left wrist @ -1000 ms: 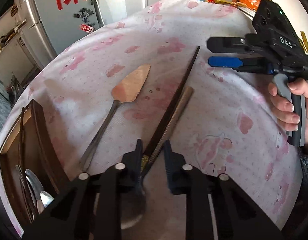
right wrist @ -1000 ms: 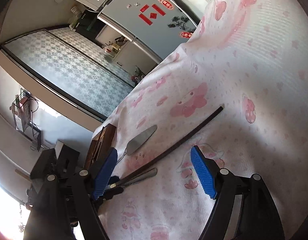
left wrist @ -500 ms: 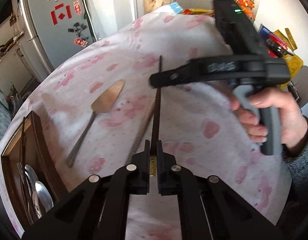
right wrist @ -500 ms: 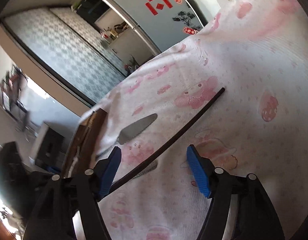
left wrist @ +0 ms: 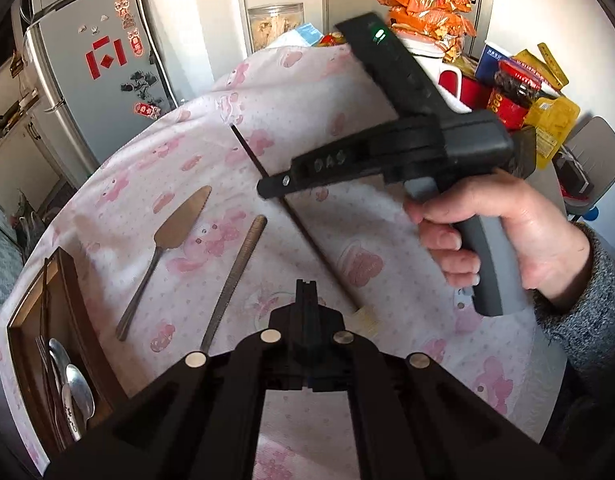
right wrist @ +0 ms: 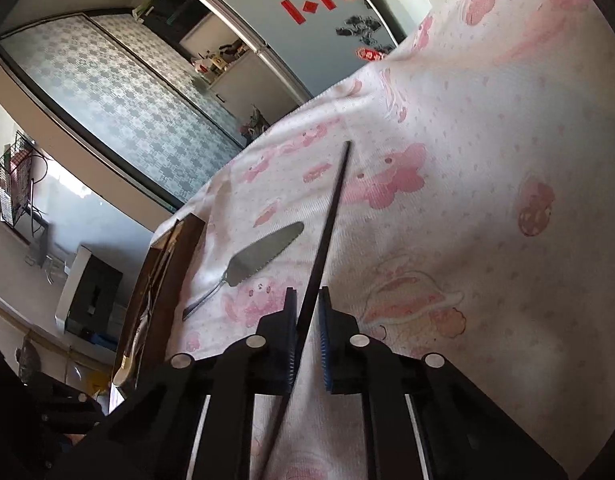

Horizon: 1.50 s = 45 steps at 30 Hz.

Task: Organize utensils
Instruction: 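Carry the dark chopstick into the wooden tray and open the right gripper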

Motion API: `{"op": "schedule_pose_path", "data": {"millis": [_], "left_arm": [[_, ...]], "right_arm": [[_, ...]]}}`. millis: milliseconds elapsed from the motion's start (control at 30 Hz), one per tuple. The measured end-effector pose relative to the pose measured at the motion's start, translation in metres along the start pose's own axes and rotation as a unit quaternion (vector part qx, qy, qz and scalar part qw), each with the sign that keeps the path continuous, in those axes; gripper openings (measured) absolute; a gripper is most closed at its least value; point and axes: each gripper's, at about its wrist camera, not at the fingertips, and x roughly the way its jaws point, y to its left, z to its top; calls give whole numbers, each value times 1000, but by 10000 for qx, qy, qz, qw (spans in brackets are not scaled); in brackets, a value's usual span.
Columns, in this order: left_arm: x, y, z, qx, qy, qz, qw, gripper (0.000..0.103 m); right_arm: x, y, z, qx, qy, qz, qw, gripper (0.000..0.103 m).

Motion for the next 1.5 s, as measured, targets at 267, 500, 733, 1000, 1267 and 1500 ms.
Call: {"op": "schedule_pose_path", "data": {"millis": [267, 500, 733, 1000, 1267, 1500], "left_arm": [[14, -16, -8, 243, 72, -19, 9997, 77], [33, -23, 9, -81, 21, -370, 9993, 82], [54, -11, 10, -308, 194, -392, 9986, 19], [30, 13, -5, -362, 167, -85, 9992, 13], [-20, 33, -36, -515, -9, 229, 9984, 12], [-68, 74, -75, -837, -54, 712, 9939, 11]], "right_arm": [[-5, 5, 0, 5, -120, 186, 9998, 6], [-10, 7, -1, 110, -154, 504, 9986, 6], [-24, 5, 2, 305, -329, 955, 9944, 6], [-26, 24, 1, 85, -288, 1006, 9945, 8], [-15, 100, -6, -444, -84, 1103, 9929, 9], [26, 171, -11, -696, 162, 1331, 9885, 10]]}}
